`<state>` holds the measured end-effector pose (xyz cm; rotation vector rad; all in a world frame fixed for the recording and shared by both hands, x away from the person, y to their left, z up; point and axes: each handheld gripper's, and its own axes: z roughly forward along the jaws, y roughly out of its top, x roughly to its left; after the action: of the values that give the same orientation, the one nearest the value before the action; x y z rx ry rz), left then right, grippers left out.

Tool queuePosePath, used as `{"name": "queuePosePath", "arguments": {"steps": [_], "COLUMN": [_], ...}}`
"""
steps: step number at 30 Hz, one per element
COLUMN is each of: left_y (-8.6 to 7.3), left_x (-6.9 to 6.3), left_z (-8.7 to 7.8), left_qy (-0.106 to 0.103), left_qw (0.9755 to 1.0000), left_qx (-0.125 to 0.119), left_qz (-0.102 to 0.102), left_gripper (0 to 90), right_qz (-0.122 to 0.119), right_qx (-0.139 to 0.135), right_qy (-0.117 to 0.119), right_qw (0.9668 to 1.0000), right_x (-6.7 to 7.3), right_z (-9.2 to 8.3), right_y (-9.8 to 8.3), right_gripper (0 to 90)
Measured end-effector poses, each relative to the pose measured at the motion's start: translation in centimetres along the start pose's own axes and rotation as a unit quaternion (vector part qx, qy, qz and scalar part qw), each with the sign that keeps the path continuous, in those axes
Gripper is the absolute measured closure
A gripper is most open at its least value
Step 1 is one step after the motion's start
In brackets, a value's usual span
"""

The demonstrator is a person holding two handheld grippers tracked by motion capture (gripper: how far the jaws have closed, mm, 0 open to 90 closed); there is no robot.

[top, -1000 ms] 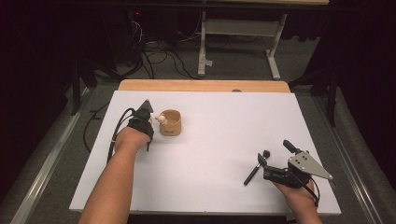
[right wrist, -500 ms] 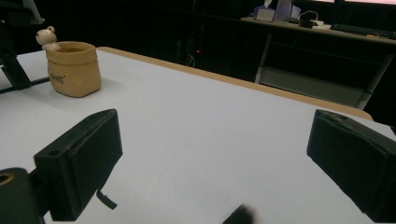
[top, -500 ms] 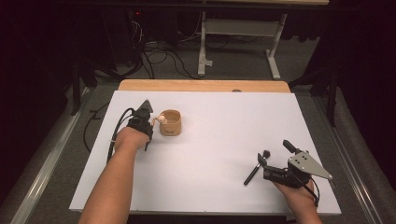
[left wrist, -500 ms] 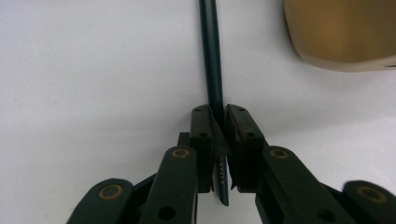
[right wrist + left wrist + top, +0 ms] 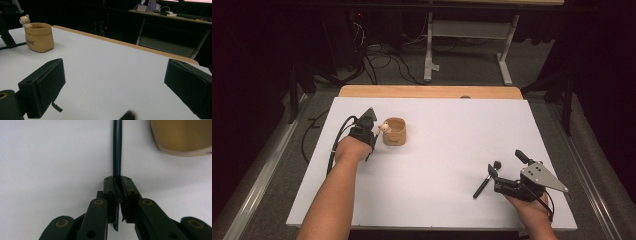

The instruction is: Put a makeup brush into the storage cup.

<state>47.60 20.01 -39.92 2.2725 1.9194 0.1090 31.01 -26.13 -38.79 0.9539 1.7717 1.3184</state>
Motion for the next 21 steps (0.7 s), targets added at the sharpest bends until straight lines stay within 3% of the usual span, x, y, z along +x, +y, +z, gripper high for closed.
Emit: {"name": "queuePosePath", "arguments": {"steps": [21], "left_y": [0.01], "left_x": [-0.37], "left_z": [-0.9], "left_qy": [0.0], "left_qw": [0.9998], "left_qx": [-0.018], "left_qz": [0.009], "left_gripper": [83.9], "right_qz": [0.0], "right_qx": [0.0], "right_qy": [0.0], "right_qw": [1.0], "right_x": [0.01], "right_z": [-0.02], "right_y": [-0.01], "right_gripper": [4.6]}}
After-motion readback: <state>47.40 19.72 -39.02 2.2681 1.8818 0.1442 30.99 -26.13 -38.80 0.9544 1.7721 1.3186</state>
